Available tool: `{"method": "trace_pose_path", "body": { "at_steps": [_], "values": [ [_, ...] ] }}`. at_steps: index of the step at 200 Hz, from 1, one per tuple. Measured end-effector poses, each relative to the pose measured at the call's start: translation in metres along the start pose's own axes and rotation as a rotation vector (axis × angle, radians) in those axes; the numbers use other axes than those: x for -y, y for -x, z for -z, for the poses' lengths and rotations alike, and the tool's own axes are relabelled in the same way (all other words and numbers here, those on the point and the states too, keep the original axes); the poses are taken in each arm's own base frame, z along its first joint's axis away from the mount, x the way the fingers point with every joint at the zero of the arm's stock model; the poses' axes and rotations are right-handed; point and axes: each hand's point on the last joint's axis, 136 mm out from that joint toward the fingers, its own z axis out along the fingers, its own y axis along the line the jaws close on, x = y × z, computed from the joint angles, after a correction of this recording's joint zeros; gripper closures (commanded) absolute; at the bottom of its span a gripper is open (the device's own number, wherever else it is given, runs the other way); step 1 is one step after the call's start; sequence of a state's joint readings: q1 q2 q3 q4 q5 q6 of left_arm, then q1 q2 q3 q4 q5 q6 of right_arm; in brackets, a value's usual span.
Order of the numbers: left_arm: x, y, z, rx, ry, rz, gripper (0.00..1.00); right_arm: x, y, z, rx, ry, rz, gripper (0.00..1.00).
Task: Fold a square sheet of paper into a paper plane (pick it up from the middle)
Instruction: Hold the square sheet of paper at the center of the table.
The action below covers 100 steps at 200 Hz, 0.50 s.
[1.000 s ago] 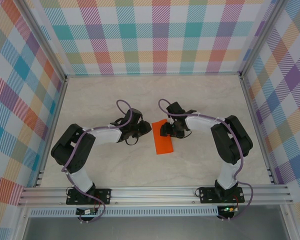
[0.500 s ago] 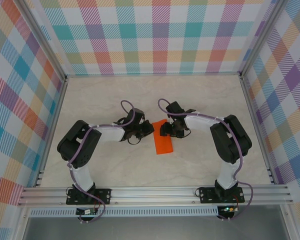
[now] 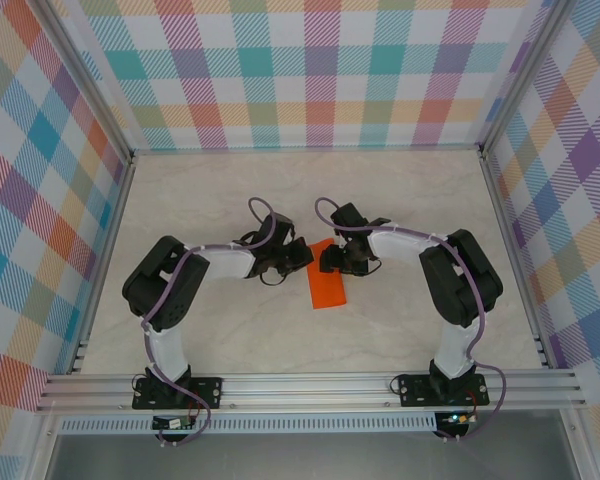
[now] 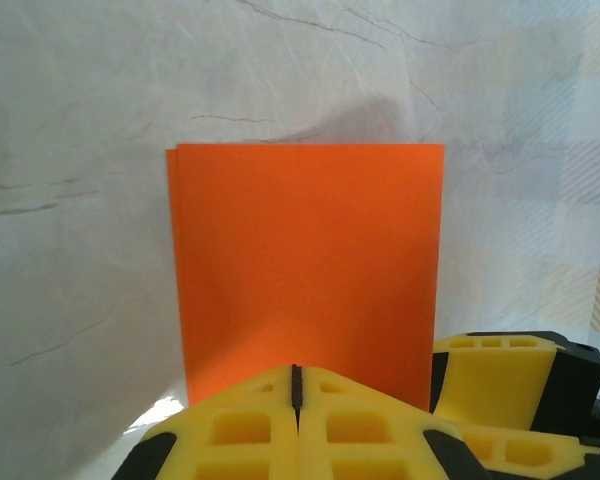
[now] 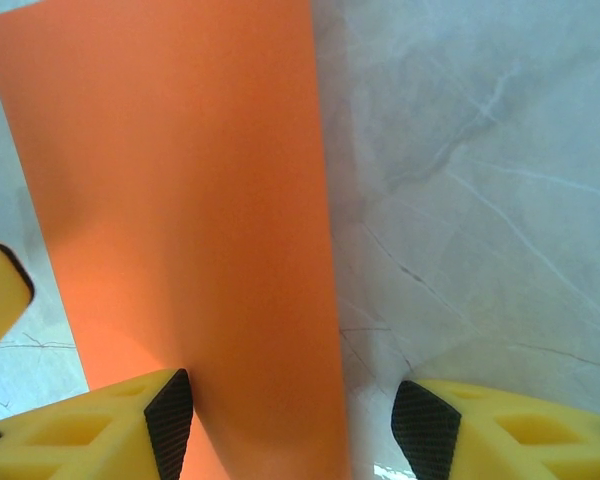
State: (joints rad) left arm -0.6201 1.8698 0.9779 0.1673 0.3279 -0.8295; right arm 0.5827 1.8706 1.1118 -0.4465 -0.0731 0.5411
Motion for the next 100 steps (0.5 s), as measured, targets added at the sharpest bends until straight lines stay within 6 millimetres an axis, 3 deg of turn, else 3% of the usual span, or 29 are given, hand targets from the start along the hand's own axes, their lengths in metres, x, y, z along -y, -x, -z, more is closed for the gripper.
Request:
{"method": "trace_pose_path", "body": {
  "at_steps": [56, 100],
  "values": [
    [-0.014, -0.014, -0.008, -0.046, 0.062, -0.006, 1.00, 0.000, 0.000, 0.000, -0.001, -0.004, 0.001, 0.38],
    [-0.017, -0.013, -0.007, -0.041, 0.082, -0.006, 1.00, 0.000, 0.000, 0.000, -0.001, -0.004, 0.001, 0.38]
  ]
}}
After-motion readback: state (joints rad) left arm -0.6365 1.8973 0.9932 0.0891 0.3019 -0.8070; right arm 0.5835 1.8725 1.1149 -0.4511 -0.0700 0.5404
